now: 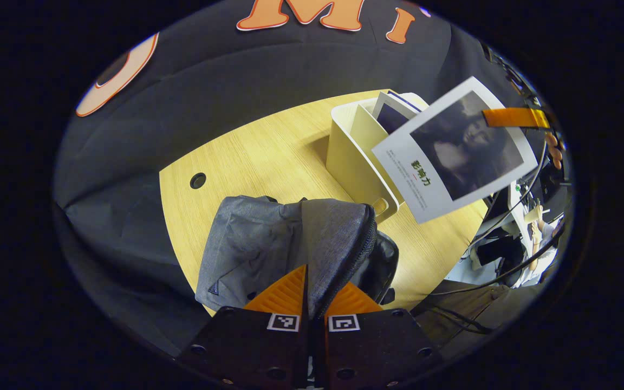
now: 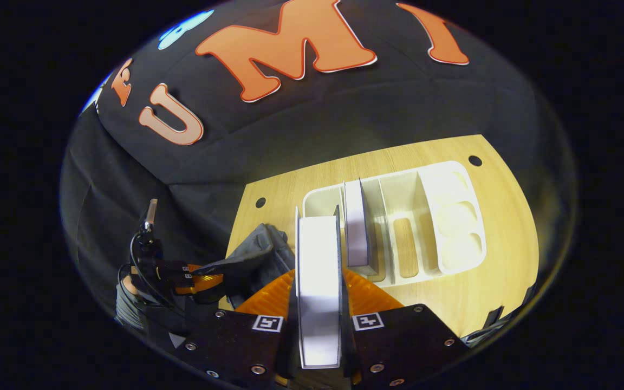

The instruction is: Open the schoolbag, grab two books from the bookshelf and put them into the schoolbag.

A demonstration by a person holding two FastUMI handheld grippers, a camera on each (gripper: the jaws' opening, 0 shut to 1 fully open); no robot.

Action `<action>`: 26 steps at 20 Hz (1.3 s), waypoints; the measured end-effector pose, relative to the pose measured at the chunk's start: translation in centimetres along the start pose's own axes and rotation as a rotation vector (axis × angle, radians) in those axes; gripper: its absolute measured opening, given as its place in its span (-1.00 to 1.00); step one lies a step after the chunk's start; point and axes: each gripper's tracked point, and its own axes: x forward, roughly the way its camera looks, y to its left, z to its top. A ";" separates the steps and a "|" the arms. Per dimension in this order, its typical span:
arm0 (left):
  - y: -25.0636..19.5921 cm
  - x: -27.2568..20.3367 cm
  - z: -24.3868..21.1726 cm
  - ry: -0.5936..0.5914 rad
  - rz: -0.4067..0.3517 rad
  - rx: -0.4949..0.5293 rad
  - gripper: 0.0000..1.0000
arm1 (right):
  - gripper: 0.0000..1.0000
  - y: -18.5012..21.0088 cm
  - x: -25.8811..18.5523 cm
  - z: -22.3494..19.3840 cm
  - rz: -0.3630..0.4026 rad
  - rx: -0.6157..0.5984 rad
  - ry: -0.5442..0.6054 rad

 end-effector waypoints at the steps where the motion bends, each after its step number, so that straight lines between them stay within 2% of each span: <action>1: 0.0 -0.1 0.1 -0.001 -0.001 0.000 -0.89 | -0.22 0.2 -0.3 -0.8 0.020 0.022 -0.004; 2: -0.2 -0.1 0.2 -0.003 -0.003 0.001 -0.89 | -0.36 0.3 -0.5 -1.5 0.038 0.048 -0.005; 4: -0.2 -0.1 0.2 -0.006 -0.002 0.006 -0.85 | -0.38 0.7 -0.6 -2.7 0.078 0.110 -0.010; 5: -0.3 -0.1 0.2 -0.007 -0.004 0.009 -0.89 | -0.22 1.2 -0.6 -3.3 0.105 0.138 -0.013; 6: -0.2 -0.1 0.3 -0.008 -0.004 0.010 -0.89 | -0.40 1.7 -0.2 -4.0 0.135 0.169 -0.014; 9: -0.2 -0.1 0.5 -0.016 0.001 -0.001 -0.89 | -0.40 2.9 1.4 -6.6 0.174 0.216 0.003; 16: -0.3 -0.1 0.6 -0.049 0.015 -0.015 -0.89 | -0.40 6.2 8.1 -10.6 0.245 0.357 0.029; 22: -0.9 -0.1 0.6 -0.082 0.008 -0.030 -0.85 | -0.40 8.8 13.8 -12.1 0.300 0.475 0.004; 26: -1.4 -0.3 1.0 -0.108 -0.002 -0.024 -0.89 | -0.41 10.7 16.9 -13.9 0.319 0.532 -0.014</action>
